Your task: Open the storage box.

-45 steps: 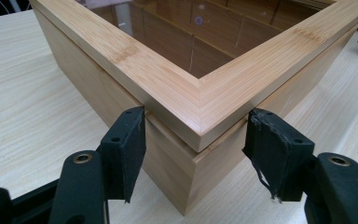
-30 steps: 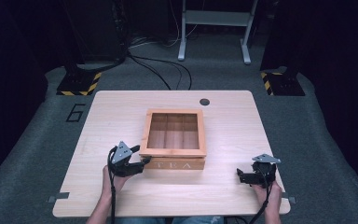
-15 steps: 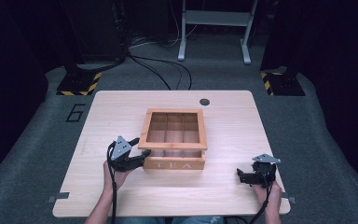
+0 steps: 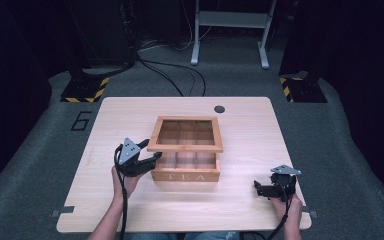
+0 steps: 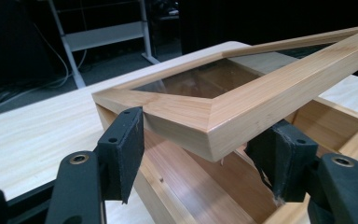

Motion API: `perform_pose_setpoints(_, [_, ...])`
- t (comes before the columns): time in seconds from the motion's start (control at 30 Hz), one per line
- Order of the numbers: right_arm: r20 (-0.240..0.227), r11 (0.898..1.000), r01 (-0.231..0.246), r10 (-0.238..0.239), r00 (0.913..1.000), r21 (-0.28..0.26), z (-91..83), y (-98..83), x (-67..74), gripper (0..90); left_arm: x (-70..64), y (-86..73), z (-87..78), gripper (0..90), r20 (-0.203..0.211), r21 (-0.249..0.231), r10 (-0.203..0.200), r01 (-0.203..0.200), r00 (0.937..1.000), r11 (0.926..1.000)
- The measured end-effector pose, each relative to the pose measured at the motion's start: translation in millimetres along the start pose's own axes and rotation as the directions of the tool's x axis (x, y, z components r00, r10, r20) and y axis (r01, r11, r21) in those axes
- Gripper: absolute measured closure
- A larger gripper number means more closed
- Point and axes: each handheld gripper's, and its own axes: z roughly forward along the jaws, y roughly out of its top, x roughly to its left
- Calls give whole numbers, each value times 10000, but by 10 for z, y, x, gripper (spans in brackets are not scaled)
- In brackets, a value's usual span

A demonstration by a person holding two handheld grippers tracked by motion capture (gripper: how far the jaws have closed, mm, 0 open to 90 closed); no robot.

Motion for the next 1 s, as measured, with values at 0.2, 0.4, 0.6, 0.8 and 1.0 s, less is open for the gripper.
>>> perform_pose_setpoints(0.2, [-11, 10000, 2, -2, 10000, -2, 0, 0, -2, 1, 44, 110, 26, 415, -198, -129, -315, 313, 9993, 9994])
perform_pose_setpoints(0.4, [-28, 10000, -10, 10, 10000, 4, -1, 0, -2, 3, 136, 294, 45, 483, -301, -295, -420, 411, 9987, 9987])
perform_pose_setpoints(0.6, [-27, 9999, -101, 101, 9999, 11, -3, 1, 2, 4, 197, 479, 85, 518, -501, -298, -300, 285, 9983, 9992])
perform_pose_setpoints(0.8, [-74, 10000, -62, 62, 10000, -18, 1, 2, -4, 4, 246, 549, 103, 571, -563, -254, -391, 377, 9976, 9990])
perform_pose_setpoints(1.0, [-74, 10000, -75, 74, 9999, -58, 5, 1, -5, 5, 275, 617, 127, 578, -654, -271, -333, 316, 9973, 9991])
